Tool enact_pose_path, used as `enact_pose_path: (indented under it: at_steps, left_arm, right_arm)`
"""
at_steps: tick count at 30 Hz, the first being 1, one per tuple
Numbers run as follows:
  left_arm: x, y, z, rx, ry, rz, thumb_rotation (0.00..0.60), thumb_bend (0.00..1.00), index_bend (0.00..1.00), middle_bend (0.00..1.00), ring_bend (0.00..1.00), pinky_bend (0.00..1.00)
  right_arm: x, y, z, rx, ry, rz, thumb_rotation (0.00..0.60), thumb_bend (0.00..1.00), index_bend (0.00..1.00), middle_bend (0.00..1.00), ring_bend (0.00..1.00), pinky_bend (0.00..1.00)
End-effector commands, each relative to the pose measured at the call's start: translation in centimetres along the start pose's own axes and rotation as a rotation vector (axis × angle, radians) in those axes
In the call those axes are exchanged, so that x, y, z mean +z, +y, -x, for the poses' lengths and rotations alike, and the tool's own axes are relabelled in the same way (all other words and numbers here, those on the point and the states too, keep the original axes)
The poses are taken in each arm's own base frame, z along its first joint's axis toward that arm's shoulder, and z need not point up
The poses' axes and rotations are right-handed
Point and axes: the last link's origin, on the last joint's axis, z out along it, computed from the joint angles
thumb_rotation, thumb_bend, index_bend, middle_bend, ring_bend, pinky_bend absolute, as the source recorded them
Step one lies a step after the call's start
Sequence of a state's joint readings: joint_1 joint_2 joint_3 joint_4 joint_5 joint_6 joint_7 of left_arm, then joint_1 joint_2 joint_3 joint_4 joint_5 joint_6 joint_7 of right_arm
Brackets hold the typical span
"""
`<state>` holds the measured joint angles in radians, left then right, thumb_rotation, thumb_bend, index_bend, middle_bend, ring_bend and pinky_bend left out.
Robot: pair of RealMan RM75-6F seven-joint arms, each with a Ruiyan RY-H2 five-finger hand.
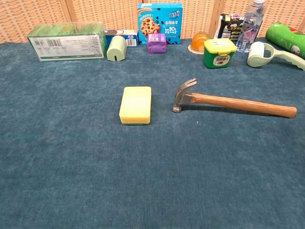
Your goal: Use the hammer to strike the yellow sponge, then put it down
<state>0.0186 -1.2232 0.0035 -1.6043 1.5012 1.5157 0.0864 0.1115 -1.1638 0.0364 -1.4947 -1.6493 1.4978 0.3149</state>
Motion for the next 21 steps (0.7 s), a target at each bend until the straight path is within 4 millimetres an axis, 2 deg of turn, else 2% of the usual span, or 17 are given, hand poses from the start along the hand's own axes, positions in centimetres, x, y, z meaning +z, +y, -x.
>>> enact_pose_path:
  at_steps: [1, 3, 6, 9, 12, 16, 21]
  left_arm:
    - [0.2, -0.1, 0.0, 0.003, -0.004, -0.003, 0.6, 0.16, 0.36, 0.25, 0.08, 0.1]
    - [0.3, -0.1, 0.0, 0.005, -0.007, -0.005, 0.6, 0.16, 0.36, 0.25, 0.08, 0.1]
    - [0.6, -0.4, 0.0, 0.006, -0.011, -0.013, 0.6, 0.16, 0.36, 0.25, 0.08, 0.1]
    - [0.8, -0.7, 0.0, 0.008, -0.015, -0.022, 0.6, 0.16, 0.36, 0.25, 0.08, 0.1]
    - [1.0, -1.3, 0.0, 0.002, -0.02, -0.036, 0.6, 0.16, 0.36, 0.25, 0.08, 0.1]
    - [1.2, -1.7, -0.2, -0.004, -0.015, -0.04, 0.6, 0.16, 0.36, 0.25, 0.08, 0.1]
    - [1.1, -2.3, -0.1, -0.011, -0.022, -0.045, 0.6, 0.16, 0.36, 0.25, 0.08, 0.1]
  right_arm:
    - [2.6, -1.8, 0.3, 0.024, -0.054, -0.058, 0.6, 0.37, 0.3, 0.45, 0.46, 0.45]
    - [3.8, -2.7, 0.6, 0.037, -0.082, -0.078, 0.6, 0.37, 0.26, 0.41, 0.42, 0.44]
    - [7.2, -5.0, 2.2, 0.072, -0.168, -0.116, 0.6, 0.37, 0.19, 0.34, 0.36, 0.41]
    - [9.0, -6.1, 3.1, 0.078, -0.207, -0.117, 0.6, 0.37, 0.15, 0.29, 0.32, 0.38]
    - [11.5, -7.1, 4.8, 0.08, -0.242, -0.102, 0.6, 0.37, 0.13, 0.28, 0.31, 0.38]
    - [13.5, -8.1, 6.4, 0.068, -0.272, -0.083, 0.6, 0.37, 0.12, 0.27, 0.3, 0.37]
    - [14.8, -8.9, 8.0, 0.029, -0.311, -0.065, 0.6, 0.37, 0.12, 0.27, 0.3, 0.36]
